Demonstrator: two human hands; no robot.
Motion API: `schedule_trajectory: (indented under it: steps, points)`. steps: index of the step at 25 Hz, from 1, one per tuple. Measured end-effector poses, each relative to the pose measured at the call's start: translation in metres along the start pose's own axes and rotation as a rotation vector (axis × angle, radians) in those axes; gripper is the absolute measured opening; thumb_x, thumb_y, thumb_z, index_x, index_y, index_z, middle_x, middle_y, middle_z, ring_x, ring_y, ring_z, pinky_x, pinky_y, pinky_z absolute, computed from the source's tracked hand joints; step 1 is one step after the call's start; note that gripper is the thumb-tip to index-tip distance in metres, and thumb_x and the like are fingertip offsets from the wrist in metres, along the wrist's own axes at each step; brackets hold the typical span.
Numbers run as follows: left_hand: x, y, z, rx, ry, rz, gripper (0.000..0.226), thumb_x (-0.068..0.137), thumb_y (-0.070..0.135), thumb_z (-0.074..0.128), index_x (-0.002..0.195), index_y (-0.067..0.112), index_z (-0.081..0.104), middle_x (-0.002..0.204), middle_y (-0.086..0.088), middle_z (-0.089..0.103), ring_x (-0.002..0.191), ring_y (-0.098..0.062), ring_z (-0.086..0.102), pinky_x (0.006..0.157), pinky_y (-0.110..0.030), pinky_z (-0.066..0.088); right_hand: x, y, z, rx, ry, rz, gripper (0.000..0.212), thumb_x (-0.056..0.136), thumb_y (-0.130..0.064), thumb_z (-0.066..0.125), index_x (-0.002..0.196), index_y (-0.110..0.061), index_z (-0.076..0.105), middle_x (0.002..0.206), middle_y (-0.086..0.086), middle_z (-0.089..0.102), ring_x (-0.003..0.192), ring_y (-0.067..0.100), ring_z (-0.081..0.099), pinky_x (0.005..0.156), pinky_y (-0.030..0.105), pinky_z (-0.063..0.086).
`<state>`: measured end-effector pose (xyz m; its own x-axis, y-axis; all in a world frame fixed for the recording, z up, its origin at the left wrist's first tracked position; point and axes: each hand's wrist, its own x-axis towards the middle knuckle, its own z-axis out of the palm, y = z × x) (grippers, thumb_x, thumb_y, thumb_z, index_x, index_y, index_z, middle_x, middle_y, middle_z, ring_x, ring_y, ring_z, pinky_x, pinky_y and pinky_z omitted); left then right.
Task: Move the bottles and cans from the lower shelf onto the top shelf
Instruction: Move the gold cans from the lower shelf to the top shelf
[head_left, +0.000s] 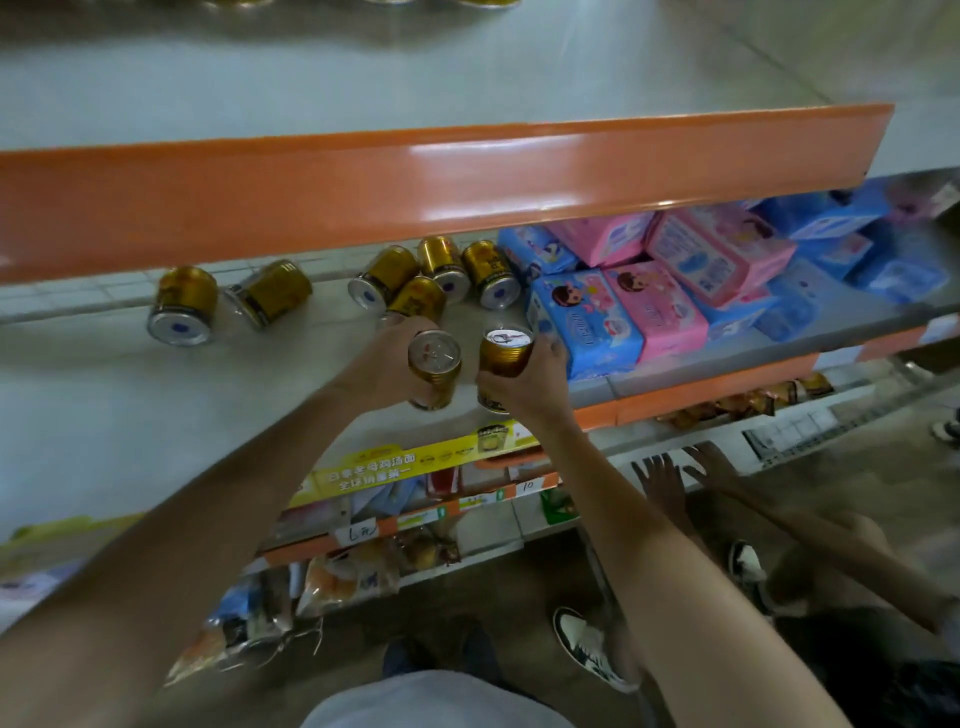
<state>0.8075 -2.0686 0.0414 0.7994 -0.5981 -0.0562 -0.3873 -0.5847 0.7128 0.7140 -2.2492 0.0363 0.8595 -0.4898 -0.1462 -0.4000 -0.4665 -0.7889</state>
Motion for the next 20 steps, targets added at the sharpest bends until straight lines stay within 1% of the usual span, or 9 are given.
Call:
schedule_trajectory:
  steps: [1, 3, 5, 6, 8, 10, 14, 18, 20]
  points:
    - [-0.008, 0.0, -0.004, -0.011, 0.01, -0.004, 0.05, 0.046, 0.023, 0.088, 0.086, 0.031, 0.059, 0.089, 0.0, 0.061, 0.076, -0.013, 0.059, 0.061, -0.026, 0.043, -0.005, 0.001, 0.003, 0.008, 0.01, -0.043, 0.078, 0.065, -0.021, 0.086, 0.128, -0.007, 0.043, 0.129, 0.011, 0.04, 0.106, 0.015, 0.043, 0.082, 0.021, 0.045]
    - [-0.022, 0.001, -0.013, -0.064, 0.021, -0.017, 0.045, 0.048, 0.007, 0.086, 0.086, 0.016, 0.064, 0.085, -0.006, 0.063, 0.075, -0.018, 0.061, 0.057, -0.031, 0.046, -0.014, 0.004, 0.011, 0.079, 0.037, -0.138, 0.074, 0.062, -0.015, 0.087, 0.125, -0.01, 0.048, 0.12, 0.006, 0.045, 0.099, 0.009, 0.044, 0.079, 0.015, 0.044]
    - [-0.035, 0.002, -0.021, -0.111, 0.051, -0.056, 0.052, 0.053, -0.005, 0.083, 0.101, 0.003, 0.064, 0.098, -0.01, 0.063, 0.085, -0.023, 0.061, 0.067, -0.027, 0.05, -0.019, 0.006, 0.025, 0.131, 0.049, -0.202, 0.075, 0.061, -0.014, 0.089, 0.126, -0.011, 0.051, 0.118, 0.004, 0.047, 0.099, 0.008, 0.047, 0.08, 0.005, 0.039]
    - [-0.042, 0.001, -0.022, -0.112, 0.061, -0.102, 0.057, 0.057, -0.008, 0.082, 0.109, 0.003, 0.063, 0.106, -0.01, 0.06, 0.09, -0.022, 0.059, 0.074, -0.029, 0.05, -0.021, 0.006, 0.032, 0.147, 0.046, -0.214, 0.077, 0.061, -0.016, 0.089, 0.127, -0.011, 0.05, 0.119, 0.004, 0.047, 0.101, 0.01, 0.048, 0.081, 0.004, 0.038]
    - [-0.051, -0.006, -0.021, -0.109, 0.08, -0.168, 0.068, 0.058, -0.007, 0.083, 0.121, 0.007, 0.06, 0.118, -0.011, 0.055, 0.102, -0.023, 0.056, 0.087, -0.037, 0.051, -0.023, 0.01, 0.046, 0.162, 0.028, -0.242, 0.079, 0.062, -0.018, 0.089, 0.13, -0.012, 0.049, 0.12, 0.002, 0.044, 0.109, 0.017, 0.05, 0.09, 0.015, 0.042]
    - [-0.056, -0.011, -0.016, -0.125, 0.114, -0.191, 0.079, 0.054, -0.003, 0.085, 0.126, 0.014, 0.059, 0.119, -0.009, 0.052, 0.106, -0.027, 0.056, 0.091, -0.042, 0.051, -0.027, 0.014, 0.053, 0.193, 0.025, -0.254, 0.079, 0.064, -0.018, 0.089, 0.131, -0.015, 0.049, 0.119, -0.001, 0.042, 0.113, 0.019, 0.05, 0.095, 0.024, 0.046]
    - [-0.057, -0.013, -0.007, -0.183, 0.2, -0.251, 0.084, 0.051, -0.01, 0.08, 0.129, 0.012, 0.058, 0.112, -0.006, 0.049, 0.104, -0.028, 0.056, 0.089, -0.037, 0.051, -0.028, 0.018, 0.057, 0.237, 0.043, -0.252, 0.077, 0.065, -0.013, 0.088, 0.131, -0.015, 0.049, 0.121, -0.003, 0.043, 0.113, 0.012, 0.049, 0.095, 0.018, 0.044]
    - [-0.058, -0.011, -0.005, -0.229, 0.219, -0.265, 0.083, 0.05, -0.012, 0.078, 0.127, 0.013, 0.059, 0.11, -0.003, 0.049, 0.104, -0.024, 0.055, 0.081, -0.026, 0.047, -0.027, 0.016, 0.049, 0.431, -0.176, -0.223, 0.083, 0.067, 0.0, 0.075, 0.14, -0.015, 0.039, 0.131, 0.005, 0.05, 0.119, 0.007, 0.053, 0.096, 0.017, 0.046]
    - [-0.057, -0.012, -0.003, -0.258, 0.224, -0.275, 0.082, 0.051, -0.014, 0.076, 0.126, 0.014, 0.059, 0.109, -0.002, 0.049, 0.104, -0.022, 0.055, 0.076, -0.02, 0.044, -0.021, 0.013, 0.038, 0.478, -0.244, -0.188, 0.078, 0.06, -0.002, 0.068, 0.134, -0.01, 0.047, 0.12, 0.002, 0.06, 0.109, 0.002, 0.06, 0.088, 0.016, 0.048]
